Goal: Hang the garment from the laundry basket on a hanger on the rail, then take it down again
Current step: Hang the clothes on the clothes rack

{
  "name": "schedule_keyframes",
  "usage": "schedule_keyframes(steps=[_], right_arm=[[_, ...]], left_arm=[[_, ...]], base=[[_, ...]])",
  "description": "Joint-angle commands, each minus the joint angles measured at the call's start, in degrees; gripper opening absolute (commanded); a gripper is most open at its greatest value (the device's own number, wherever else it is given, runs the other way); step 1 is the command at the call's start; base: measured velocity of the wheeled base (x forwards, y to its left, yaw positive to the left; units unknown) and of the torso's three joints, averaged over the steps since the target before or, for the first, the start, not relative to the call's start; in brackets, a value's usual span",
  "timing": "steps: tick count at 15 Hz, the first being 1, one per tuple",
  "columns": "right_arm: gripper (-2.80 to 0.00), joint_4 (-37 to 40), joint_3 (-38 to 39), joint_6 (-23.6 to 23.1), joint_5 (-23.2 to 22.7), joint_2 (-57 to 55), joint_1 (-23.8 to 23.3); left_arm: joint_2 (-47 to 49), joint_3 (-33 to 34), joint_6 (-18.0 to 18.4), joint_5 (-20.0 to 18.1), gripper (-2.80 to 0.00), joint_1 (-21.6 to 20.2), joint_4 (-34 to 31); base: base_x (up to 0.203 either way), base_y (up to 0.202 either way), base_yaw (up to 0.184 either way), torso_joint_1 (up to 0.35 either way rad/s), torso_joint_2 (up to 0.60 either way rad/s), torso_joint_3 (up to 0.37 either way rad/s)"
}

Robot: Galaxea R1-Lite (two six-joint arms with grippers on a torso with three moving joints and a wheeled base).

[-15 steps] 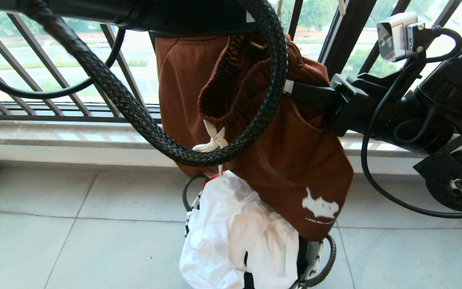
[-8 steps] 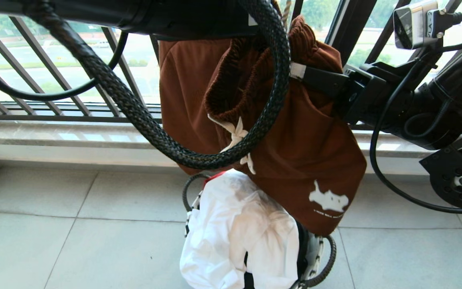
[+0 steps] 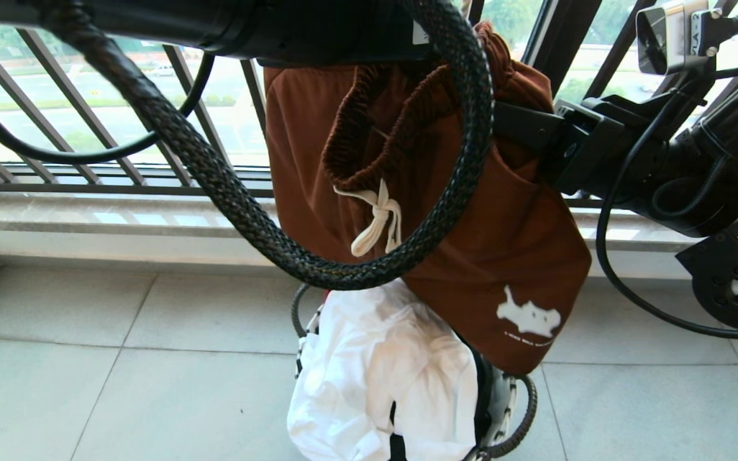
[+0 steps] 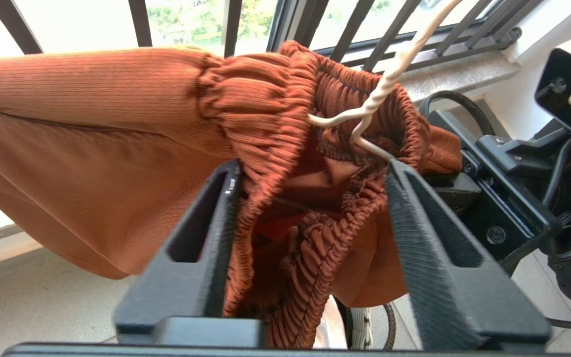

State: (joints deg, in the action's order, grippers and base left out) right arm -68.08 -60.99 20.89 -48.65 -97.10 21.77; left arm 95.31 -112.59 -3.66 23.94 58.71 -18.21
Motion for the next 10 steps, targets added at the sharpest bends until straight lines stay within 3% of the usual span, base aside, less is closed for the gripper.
schedule_keyframes(steps=[1, 6, 10], right_arm=[[-2.80, -0.4, 0.0, 0.2, -0.3, 0.3, -0.3], [-2.80, -0.4, -0.6, 1.1, -0.3, 0.4, -1.8], [-2.80, -0.4, -0.7, 1.4, -0.4, 0.6, -2.4]], left_arm=[[-0.3, 0.4, -0.3, 0.1, 0.00, 0.0, -0.2], [-4.7, 4.2, -3.0, -0.2, 0.00, 0.0, -0.3], [-6.3, 6.4, -3.4, -0.1, 0.00, -0.1, -4.0]], base=[[0.000, 0.000, 0.000, 0.000, 0.00, 0.000], [0.000, 0.000, 0.000, 0.000, 0.00, 0.000], [0.000, 0.000, 0.000, 0.000, 0.00, 0.000]])
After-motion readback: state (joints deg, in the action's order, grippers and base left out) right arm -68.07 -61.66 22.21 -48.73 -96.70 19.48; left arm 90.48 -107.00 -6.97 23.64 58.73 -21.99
